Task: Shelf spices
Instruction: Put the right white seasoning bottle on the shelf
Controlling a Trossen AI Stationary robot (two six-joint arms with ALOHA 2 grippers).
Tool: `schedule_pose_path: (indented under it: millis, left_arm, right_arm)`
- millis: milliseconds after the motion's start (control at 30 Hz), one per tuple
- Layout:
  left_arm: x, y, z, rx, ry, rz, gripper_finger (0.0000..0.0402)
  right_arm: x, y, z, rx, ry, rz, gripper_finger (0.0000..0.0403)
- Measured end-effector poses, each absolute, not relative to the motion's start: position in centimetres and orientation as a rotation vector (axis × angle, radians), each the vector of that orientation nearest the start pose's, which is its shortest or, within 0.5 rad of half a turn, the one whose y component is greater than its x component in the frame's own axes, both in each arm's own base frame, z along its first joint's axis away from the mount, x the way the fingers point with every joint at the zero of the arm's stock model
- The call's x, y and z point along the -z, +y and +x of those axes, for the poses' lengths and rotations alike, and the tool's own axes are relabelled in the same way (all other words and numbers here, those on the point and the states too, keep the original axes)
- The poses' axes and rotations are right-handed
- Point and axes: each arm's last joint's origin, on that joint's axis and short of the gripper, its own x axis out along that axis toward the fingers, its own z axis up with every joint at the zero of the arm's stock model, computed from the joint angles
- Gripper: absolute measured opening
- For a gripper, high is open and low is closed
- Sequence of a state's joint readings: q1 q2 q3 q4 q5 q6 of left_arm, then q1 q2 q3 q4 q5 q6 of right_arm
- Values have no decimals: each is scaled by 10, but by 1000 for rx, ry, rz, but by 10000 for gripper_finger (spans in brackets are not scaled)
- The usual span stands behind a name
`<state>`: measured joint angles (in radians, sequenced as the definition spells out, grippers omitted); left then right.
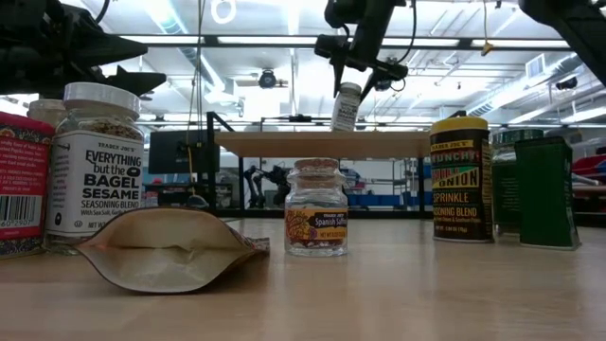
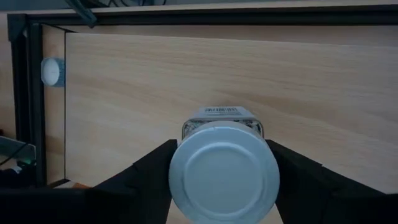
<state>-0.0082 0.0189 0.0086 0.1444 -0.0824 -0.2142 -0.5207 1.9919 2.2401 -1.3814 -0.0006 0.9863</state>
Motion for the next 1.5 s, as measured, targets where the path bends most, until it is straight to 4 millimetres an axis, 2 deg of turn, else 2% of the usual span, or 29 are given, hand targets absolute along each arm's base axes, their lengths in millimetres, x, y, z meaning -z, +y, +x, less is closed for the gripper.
schedule_pose_path:
  millis: [400, 900, 1200, 1500]
  left_arm:
    - [-179, 2, 97, -59, -141, -220, 278]
    - [-179, 2, 97, -59, -141, -220, 278]
    - [-179, 2, 97, -59, -141, -220, 278]
    - [-179, 2, 97, -60, -142, -220, 278]
  right_arm:
    - [-375, -187, 345, 982, 820, 1042, 229]
    - [-376, -184, 348, 978, 809, 1035, 238]
    - [-376, -184, 348, 995, 800, 1041, 271]
    - [-376, -184, 348, 985, 810, 1023, 325]
